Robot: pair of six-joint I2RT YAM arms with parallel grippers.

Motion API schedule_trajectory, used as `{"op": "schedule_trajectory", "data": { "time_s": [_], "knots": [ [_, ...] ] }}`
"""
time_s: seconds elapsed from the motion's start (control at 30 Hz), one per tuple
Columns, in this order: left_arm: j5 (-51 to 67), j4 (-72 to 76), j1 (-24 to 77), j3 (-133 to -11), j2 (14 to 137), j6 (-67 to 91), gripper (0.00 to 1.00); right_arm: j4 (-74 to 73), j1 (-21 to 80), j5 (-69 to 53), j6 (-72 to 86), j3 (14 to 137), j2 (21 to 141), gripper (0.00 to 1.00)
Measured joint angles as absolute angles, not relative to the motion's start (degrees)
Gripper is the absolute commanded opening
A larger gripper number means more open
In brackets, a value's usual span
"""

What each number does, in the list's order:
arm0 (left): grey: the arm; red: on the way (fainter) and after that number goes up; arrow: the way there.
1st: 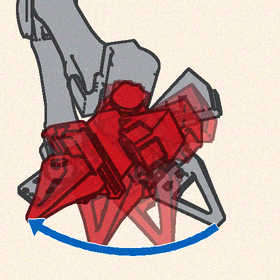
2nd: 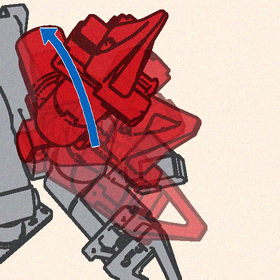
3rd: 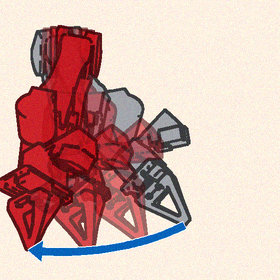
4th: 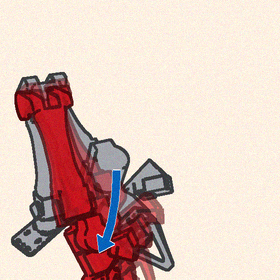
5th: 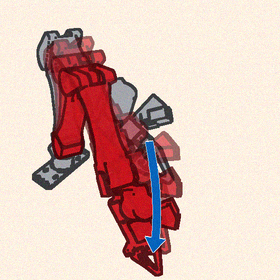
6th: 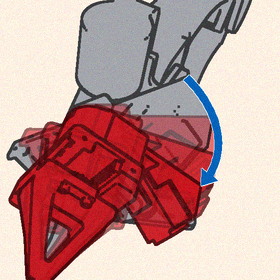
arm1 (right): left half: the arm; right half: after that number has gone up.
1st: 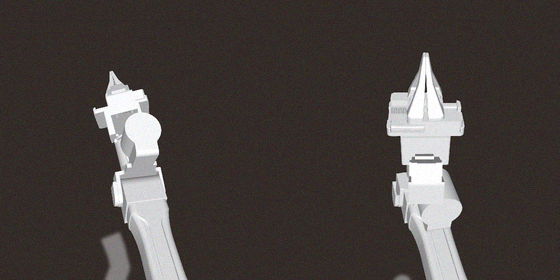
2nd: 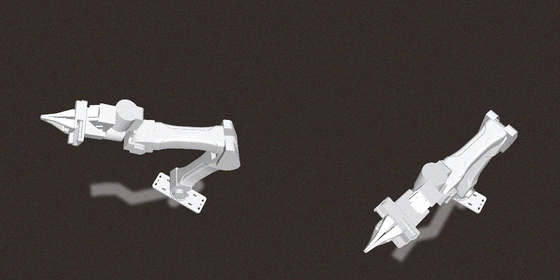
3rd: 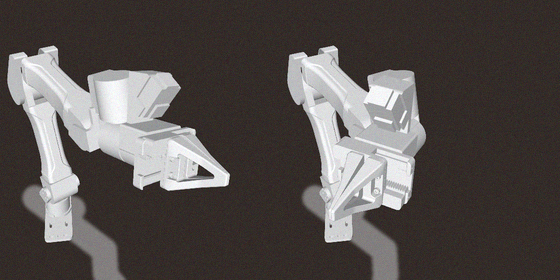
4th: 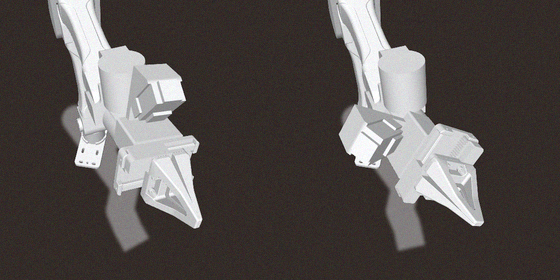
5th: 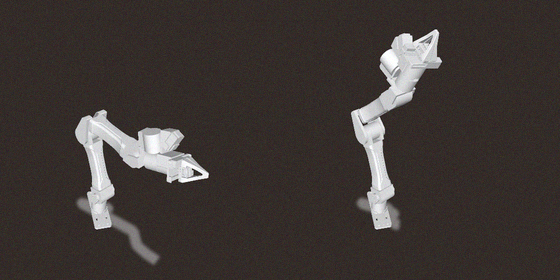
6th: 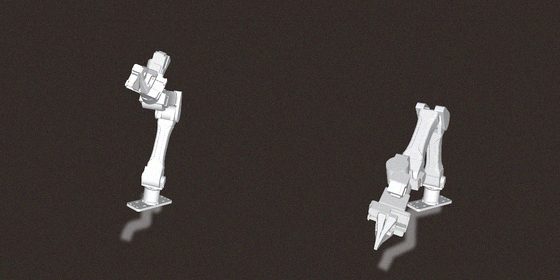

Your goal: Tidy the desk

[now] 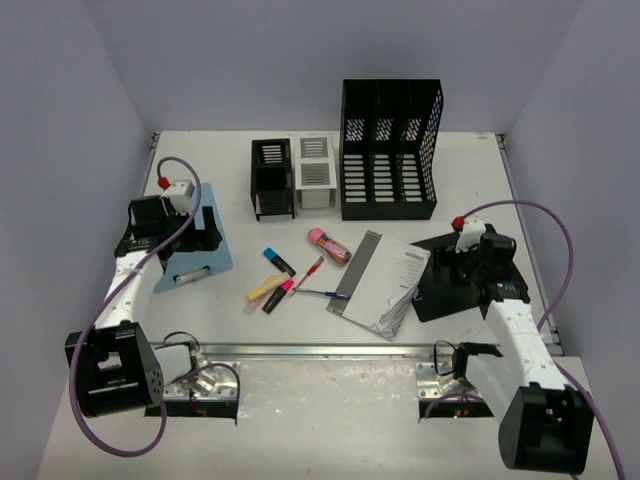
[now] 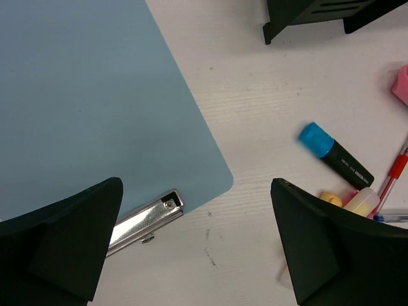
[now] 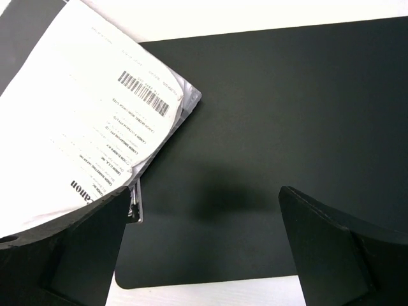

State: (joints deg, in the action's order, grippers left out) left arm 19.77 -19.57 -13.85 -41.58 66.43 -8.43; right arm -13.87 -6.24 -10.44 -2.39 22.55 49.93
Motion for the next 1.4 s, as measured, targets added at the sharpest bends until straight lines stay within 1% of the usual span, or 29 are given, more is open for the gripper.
{"op": "schedule_trajectory", "data": {
  "time_s": [0.2,0.3,0.4,0.47,0.53,0.63,0.73,0.87,1.03,1.2,1.4],
  "knots": [
    [20.25,-19.51,-13.87,-41.58,64.01,-8.58,1.00,-15.20,-6.24,-13.23,-3.20,22.79,49.98,0.99],
    [20.25,-19.53,-13.87,-41.58,64.01,-8.56,1.00,-17.26,-6.24,-14.83,-3.97,24.40,51.05,0.95],
    [20.23,-19.53,-13.87,-41.58,64.01,-8.56,1.00,-20.25,-5.10,-15.59,-4.84,28.58,53.87,0.91],
    [20.23,-19.53,-13.87,-41.58,64.01,-8.56,1.00,-22.90,-2.26,-14.83,-5.41,32.84,56.27,0.90],
    [20.23,-19.53,-13.87,-41.58,64.01,-8.56,1.00,-25.41,3.40,-13.23,-6.33,37.89,59.09,0.88],
    [20.21,-19.53,-13.87,-41.58,64.01,-8.56,1.00,-29.08,11.86,-11.92,-7.38,45.67,64.25,0.83],
    [20.18,-19.53,-13.89,-41.58,64.01,-8.56,1.00,-33.80,17.56,-10.79,-8.01,54.89,71.50,0.76],
    [20.18,-19.53,-14.11,-41.58,64.01,-8.56,1.00,-37.74,23.27,-7.73,-8.75,66.00,80.47,0.74],
    [20.18,-19.51,-14.35,-41.58,64.01,-8.56,1.00,-41.08,32.45,-2.33,-9.10,76.44,90.45,0.73],
    [20.18,-19.53,-14.35,-41.58,64.01,-8.56,1.00,-43.31,38.48,0.86,-8.54,83.68,100.47,0.68],
    [20.23,-19.55,-14.74,-41.58,64.01,-8.56,1.00,-44.18,40.47,5.19,-6.24,88.40,109.43,0.69]
  ]
}}
